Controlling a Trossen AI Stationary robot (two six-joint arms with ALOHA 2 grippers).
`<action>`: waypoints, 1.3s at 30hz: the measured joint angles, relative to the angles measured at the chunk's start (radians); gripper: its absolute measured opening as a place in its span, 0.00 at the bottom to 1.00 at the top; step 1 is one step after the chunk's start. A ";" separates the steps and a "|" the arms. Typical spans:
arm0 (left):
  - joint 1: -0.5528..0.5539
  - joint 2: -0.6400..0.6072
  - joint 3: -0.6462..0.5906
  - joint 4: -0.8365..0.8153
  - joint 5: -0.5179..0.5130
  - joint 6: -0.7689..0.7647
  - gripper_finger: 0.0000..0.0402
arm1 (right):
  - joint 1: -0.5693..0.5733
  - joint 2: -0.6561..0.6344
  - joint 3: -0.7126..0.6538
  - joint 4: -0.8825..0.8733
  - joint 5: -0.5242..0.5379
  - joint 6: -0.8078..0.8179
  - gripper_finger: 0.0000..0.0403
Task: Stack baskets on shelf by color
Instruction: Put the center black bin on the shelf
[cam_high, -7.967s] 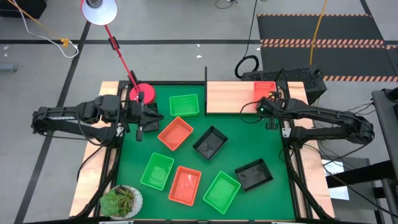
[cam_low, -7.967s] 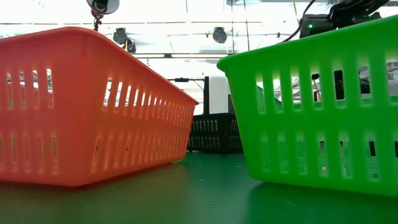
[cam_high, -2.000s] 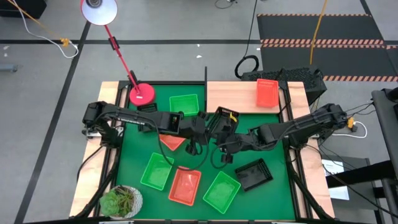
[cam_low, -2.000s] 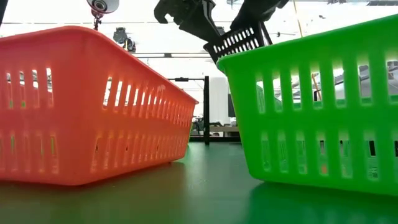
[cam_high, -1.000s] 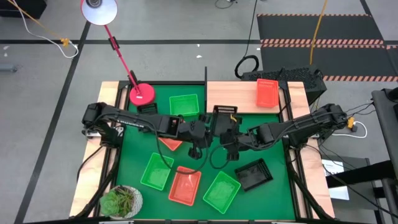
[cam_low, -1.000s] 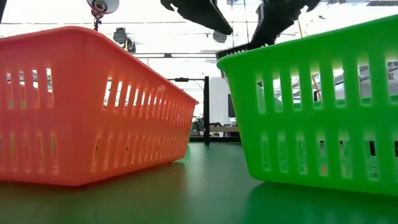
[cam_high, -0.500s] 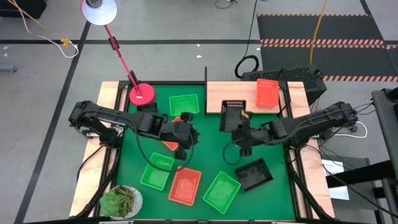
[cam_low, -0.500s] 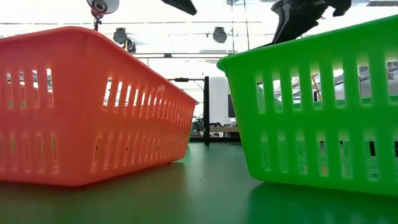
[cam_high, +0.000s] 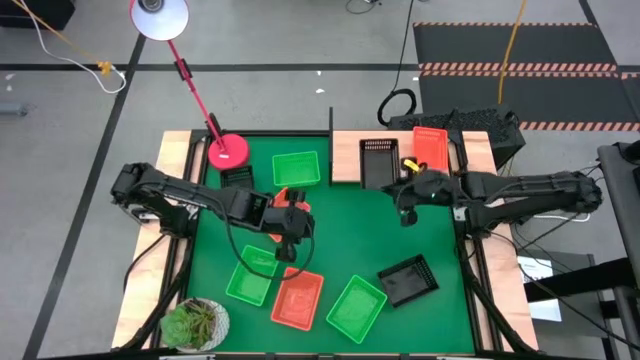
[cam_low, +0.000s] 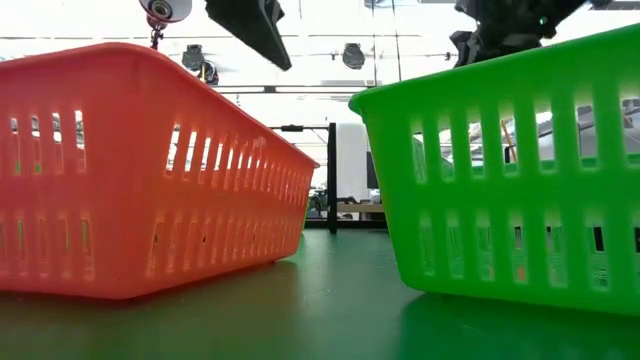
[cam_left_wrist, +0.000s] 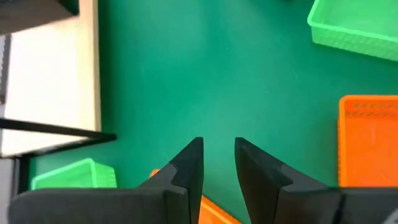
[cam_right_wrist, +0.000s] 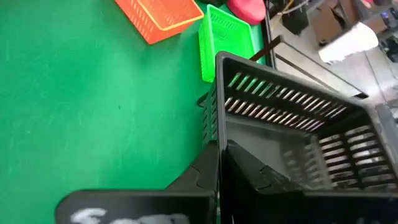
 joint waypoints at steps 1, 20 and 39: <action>0.000 0.000 -0.006 0.000 0.001 -0.012 0.23 | -0.030 -0.009 -0.008 0.008 -0.037 -0.010 0.02; -0.075 0.000 -0.019 0.030 0.003 -0.086 0.23 | -0.473 0.029 -0.121 0.165 -0.396 -0.146 0.01; -0.074 0.000 -0.019 0.085 0.003 -0.049 0.23 | -0.706 0.072 -0.272 0.351 -0.619 -0.264 0.01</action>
